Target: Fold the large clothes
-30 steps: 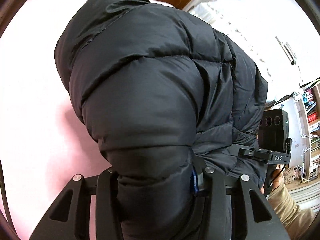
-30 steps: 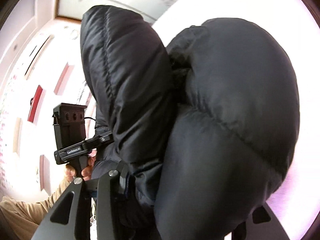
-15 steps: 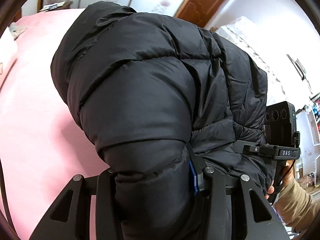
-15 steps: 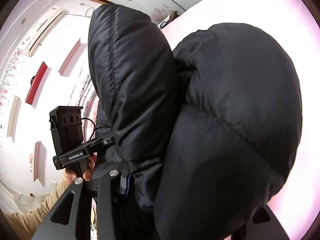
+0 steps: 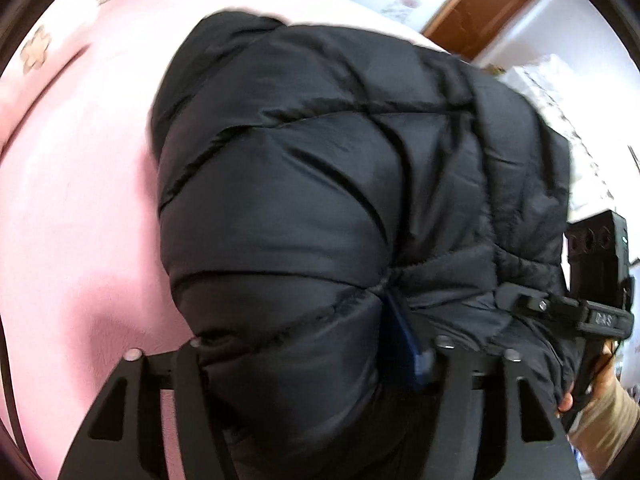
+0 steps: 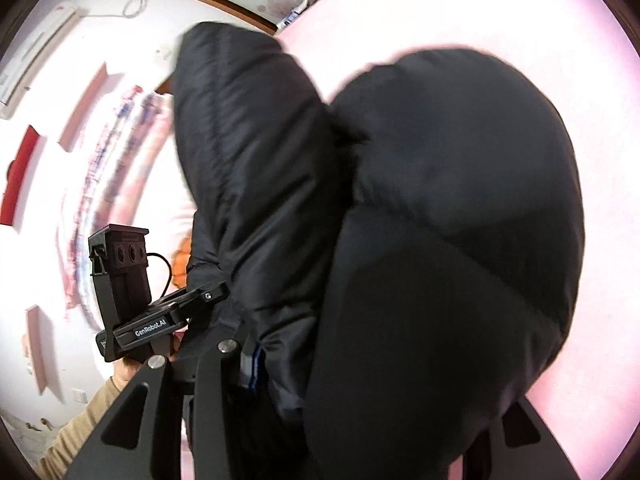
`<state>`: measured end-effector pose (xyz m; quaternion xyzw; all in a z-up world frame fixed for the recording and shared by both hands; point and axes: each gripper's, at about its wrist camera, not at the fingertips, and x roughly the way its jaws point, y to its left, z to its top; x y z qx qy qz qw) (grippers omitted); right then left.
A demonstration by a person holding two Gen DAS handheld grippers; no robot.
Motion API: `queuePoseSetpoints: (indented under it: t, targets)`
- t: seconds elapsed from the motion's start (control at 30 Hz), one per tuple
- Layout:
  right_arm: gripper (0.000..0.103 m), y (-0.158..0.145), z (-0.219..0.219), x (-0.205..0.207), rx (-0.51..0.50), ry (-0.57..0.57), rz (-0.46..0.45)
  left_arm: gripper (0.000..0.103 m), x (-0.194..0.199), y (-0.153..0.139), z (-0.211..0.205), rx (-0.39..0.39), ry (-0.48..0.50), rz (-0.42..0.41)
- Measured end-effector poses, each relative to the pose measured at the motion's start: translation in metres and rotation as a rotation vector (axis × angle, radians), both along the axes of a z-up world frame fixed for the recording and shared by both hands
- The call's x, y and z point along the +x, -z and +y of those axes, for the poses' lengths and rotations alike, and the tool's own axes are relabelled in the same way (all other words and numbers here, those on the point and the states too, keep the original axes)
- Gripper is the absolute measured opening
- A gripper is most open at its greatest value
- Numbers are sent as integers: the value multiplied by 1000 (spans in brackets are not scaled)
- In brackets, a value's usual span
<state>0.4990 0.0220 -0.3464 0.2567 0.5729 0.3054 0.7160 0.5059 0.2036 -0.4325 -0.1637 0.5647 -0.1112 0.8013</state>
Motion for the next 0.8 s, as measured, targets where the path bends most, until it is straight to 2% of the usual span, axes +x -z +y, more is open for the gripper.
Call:
queuePoseSetpoints:
  t: [0.07, 0.2, 0.33, 0.37, 0.4, 0.47, 0.53, 0.6, 0.67, 0.8]
  targets:
    - [50, 5, 8, -2, -31, -11, -2, 77, -11, 9, -11, 25, -12, -4]
    - [63, 15, 25, -10, -103, -47, -5, 103, -26, 12, -28, 155, -34, 2]
    - [73, 7, 45, -7, -162, -64, -43, 103, -12, -1, -34, 199, -60, 13]
    - [74, 3, 46, -8, -178, -65, -52, 103, -14, -10, -55, 222, -56, 8]
    - [76, -3, 48, -10, -193, -62, -63, 103, -8, -24, -44, 247, -50, 0]
    - [82, -21, 61, -11, -238, -52, -93, 103, -9, -38, -63, 308, -39, -17]
    - [83, -41, 58, -17, -300, -56, -145, 103, -14, -53, -85, 374, -27, -29]
    - [85, -59, 56, -25, -328, -60, -181, 102, -23, -66, -100, 410, -35, -55]
    - [89, -83, 50, -35, -361, -49, -221, 102, -36, -81, -117, 419, -57, -74]
    - [89, -120, 22, -76, -386, -6, -302, 102, -67, -118, -152, 421, -69, -134]
